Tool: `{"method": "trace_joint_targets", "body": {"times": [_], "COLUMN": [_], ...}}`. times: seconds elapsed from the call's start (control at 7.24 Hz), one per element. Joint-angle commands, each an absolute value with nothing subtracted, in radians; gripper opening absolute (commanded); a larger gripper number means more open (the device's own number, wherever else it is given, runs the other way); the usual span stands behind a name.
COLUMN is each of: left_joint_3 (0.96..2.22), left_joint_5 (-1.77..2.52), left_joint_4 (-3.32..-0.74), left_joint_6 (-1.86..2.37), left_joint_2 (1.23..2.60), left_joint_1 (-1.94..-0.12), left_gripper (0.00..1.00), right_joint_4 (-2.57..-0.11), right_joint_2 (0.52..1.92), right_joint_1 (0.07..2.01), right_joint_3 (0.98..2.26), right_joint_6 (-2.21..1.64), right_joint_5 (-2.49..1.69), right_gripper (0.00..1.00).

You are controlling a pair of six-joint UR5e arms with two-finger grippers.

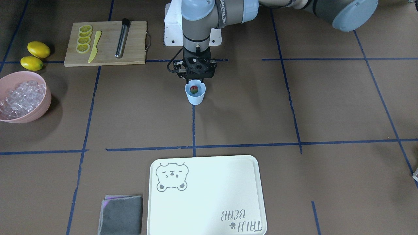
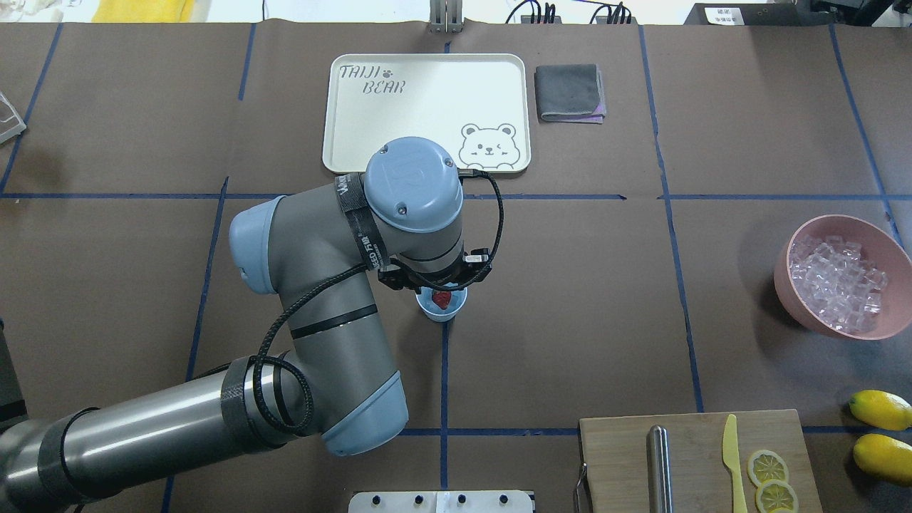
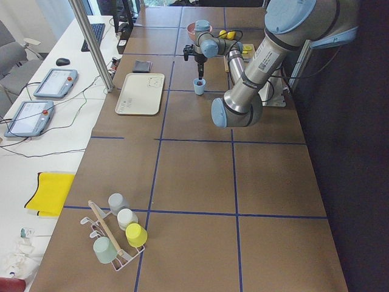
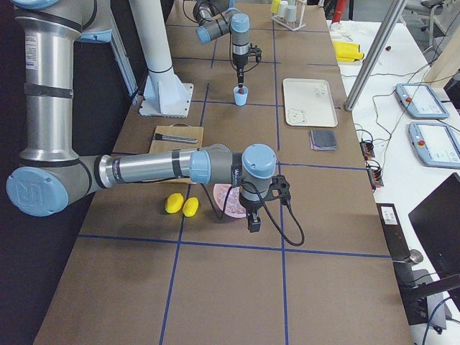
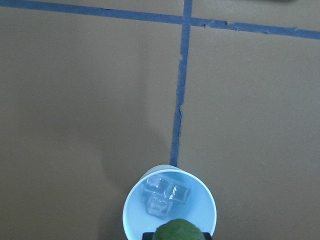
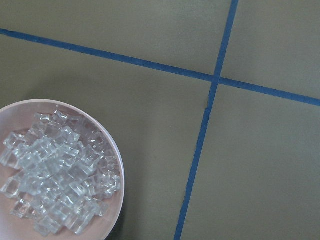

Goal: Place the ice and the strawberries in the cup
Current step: 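Carry the strawberry over the light-blue cup with the left gripper, then open the left gripper to drop the strawberry into the cup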

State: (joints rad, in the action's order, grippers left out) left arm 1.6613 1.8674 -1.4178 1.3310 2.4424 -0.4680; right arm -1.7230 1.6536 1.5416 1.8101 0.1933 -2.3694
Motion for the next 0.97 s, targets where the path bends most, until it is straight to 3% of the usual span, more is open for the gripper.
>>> {"method": "trace_joint_targets", "body": {"times": [0.0, 0.41, 0.69, 0.83], "left_joint_3": [1.661, 1.681, 1.893, 1.919], "left_joint_5": [1.867, 1.870, 1.896, 2.002], "left_joint_4": [-1.417, -1.398, -1.397, -1.399], "left_joint_6": [1.330, 1.249, 1.014, 0.859], "left_joint_2": [2.442, 2.412, 2.176, 2.089], "left_joint_1": [-0.468, -0.498, -0.602, -0.706], "left_gripper": [1.00, 1.00, 1.00, 1.00], "right_joint_4": [-1.724, -1.723, -1.724, -1.723], "right_joint_2": [1.654, 1.654, 1.654, 1.655], "right_joint_1": [1.542, 1.542, 1.542, 1.542], "right_joint_3": [1.810, 1.810, 1.810, 1.810], "right_joint_6": [0.193, 0.193, 0.193, 0.195], "right_joint_5": [-2.370, -2.368, -2.368, -2.368], "right_gripper": [0.99, 0.99, 0.99, 0.99]}}
